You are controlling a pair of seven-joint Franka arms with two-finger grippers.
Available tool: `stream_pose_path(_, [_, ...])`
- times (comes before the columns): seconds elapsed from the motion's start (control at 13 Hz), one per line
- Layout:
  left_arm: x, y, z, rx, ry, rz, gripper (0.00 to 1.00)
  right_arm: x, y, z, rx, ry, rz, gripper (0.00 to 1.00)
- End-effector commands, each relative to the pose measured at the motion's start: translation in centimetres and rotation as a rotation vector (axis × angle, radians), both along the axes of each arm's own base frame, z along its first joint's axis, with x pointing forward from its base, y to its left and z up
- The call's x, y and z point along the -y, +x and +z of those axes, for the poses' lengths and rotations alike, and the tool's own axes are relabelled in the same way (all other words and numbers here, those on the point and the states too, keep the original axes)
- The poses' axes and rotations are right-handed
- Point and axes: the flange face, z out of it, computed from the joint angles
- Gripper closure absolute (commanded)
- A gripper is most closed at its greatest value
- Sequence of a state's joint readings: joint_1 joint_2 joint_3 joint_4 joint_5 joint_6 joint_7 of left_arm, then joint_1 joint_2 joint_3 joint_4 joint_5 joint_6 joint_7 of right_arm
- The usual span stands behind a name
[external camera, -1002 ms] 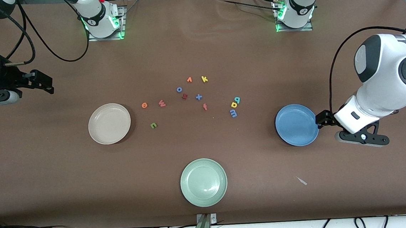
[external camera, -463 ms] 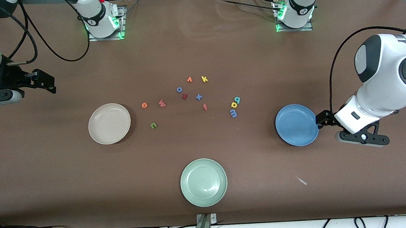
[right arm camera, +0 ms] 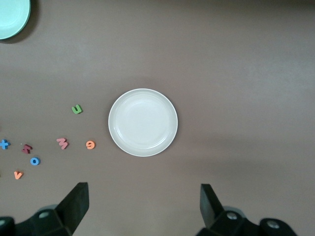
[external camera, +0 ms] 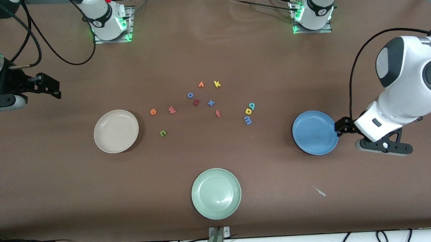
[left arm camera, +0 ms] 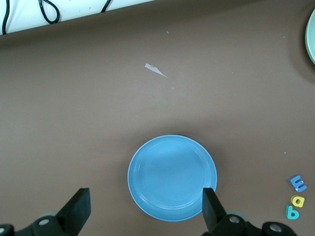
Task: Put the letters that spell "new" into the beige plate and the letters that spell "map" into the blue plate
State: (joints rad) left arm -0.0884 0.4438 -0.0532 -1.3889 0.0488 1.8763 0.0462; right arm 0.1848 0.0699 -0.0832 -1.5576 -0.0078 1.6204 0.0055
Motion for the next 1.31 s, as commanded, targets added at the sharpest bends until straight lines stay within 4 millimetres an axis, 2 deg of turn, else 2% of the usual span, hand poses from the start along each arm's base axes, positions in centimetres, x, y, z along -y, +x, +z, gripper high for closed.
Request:
stream_pose_path(0.0, [-0.27,-0.29,0.54,0.001,0.024,-0.002,0.0,-0.26,-0.02,0.53,0.001,0.018,-0.013,0.0])
stream_pose_path(1.23, [-0.37,-0.32,0.39,-0.002,0.023,0.0,0.0,-0.29,0.11,0.59,0.006,0.037,-0.015,0.0])
